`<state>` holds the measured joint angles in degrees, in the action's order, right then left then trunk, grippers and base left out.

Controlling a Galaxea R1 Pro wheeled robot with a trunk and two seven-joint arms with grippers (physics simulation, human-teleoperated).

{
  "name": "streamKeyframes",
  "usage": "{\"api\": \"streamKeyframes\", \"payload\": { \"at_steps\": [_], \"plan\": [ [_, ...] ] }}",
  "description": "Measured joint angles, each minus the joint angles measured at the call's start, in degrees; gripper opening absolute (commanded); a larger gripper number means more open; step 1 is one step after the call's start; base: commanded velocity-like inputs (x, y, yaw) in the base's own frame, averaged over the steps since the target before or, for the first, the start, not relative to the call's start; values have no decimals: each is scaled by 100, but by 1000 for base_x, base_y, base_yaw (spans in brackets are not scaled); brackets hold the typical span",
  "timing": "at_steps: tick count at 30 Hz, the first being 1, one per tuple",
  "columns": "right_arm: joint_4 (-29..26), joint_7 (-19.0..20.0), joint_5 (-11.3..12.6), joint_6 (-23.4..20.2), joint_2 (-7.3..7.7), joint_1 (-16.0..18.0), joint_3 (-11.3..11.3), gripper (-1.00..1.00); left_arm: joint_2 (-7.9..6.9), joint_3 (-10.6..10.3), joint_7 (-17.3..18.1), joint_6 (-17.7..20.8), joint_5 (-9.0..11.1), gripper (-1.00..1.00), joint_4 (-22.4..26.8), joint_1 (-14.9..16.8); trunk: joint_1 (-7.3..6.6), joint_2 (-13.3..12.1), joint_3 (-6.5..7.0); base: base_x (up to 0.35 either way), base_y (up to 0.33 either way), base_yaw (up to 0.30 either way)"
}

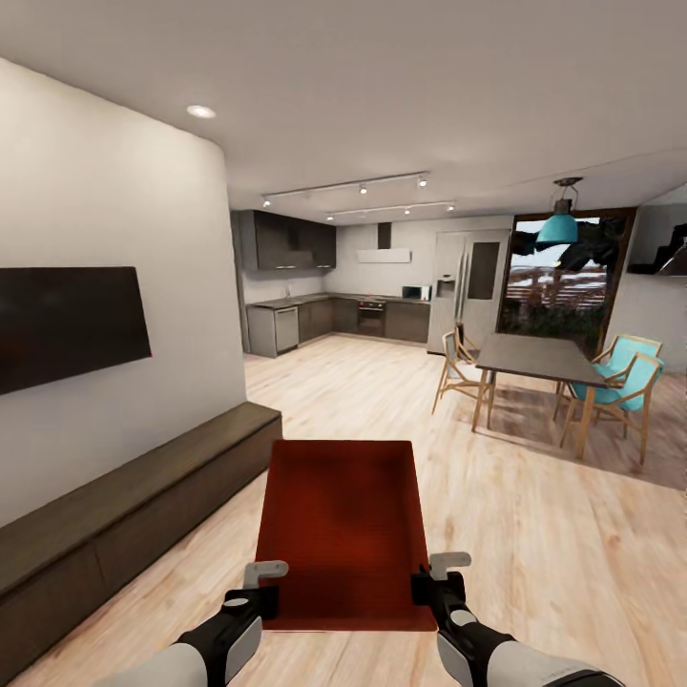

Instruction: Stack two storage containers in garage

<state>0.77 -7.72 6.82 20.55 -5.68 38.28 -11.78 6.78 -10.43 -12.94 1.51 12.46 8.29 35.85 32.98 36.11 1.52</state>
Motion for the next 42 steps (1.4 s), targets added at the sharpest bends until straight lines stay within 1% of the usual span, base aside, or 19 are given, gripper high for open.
{"api": "streamKeyframes", "payload": {
  "at_steps": [35, 42],
  "plan": [
    [0, 0, 7, 8, 1, -2, -1, -100, 0, 8, 3, 4, -15, -100, 5, 0, 0, 0, 98, 308, -4, -272],
    [-5, -12, -71, -12, -1, 0, 54, -100, -1, 13, 3, 13, -15, -100, 3, -1, 0, 0, 104, 317, 0, -78]
  ]
}}
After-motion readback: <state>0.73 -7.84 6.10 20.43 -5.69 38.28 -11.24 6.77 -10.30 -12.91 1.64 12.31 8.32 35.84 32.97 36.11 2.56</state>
